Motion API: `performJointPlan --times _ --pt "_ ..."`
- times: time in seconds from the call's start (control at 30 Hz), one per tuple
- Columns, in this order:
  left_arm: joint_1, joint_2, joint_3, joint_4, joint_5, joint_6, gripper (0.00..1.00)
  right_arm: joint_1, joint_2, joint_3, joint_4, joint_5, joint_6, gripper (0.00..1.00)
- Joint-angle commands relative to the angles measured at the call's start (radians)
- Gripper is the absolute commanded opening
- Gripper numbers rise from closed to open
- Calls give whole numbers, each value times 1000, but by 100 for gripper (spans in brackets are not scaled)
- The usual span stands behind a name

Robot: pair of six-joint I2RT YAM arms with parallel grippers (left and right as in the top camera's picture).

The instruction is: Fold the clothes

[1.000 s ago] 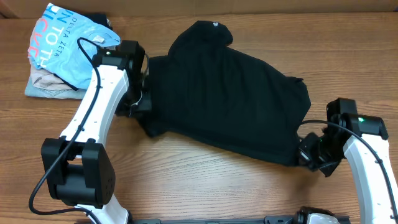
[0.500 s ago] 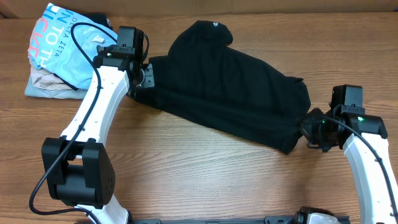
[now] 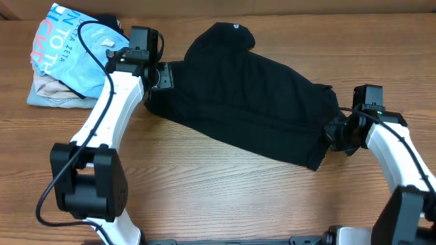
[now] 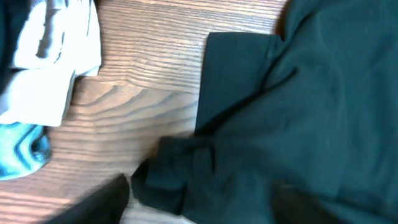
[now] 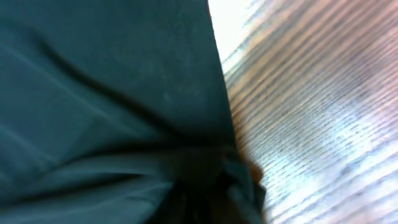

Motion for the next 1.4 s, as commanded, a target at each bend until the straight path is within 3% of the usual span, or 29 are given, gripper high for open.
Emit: performJointPlan --times 0.0,0.1,0.23,0.37,0.47,0.7,0.93,1.37 --pt "-7 48 -6 29 -14 19 91 0 19 3 25 14 -17 38" --pt "-6 53 -5 69 -13 61 100 -1 19 16 45 2 -64 55" --pt "-6 45 89 28 42 113 100 -6 18 100 -3 -12 -134 73" --pt "-14 45 284 -91 195 309 100 -8 18 270 -93 -125 -285 86" --pt "-37 47 412 -130 204 333 100 -5 18 418 -191 -133 -352 88" --pt "-122 133 576 -49 203 386 100 -2 18 628 -328 -74 -408 88" --pt "-196 397 725 95 184 426 100 -2 21 633 -346 -64 -415 88" --pt "-230 669 734 396 139 462 100 -2 23 626 -327 -15 -415 88"
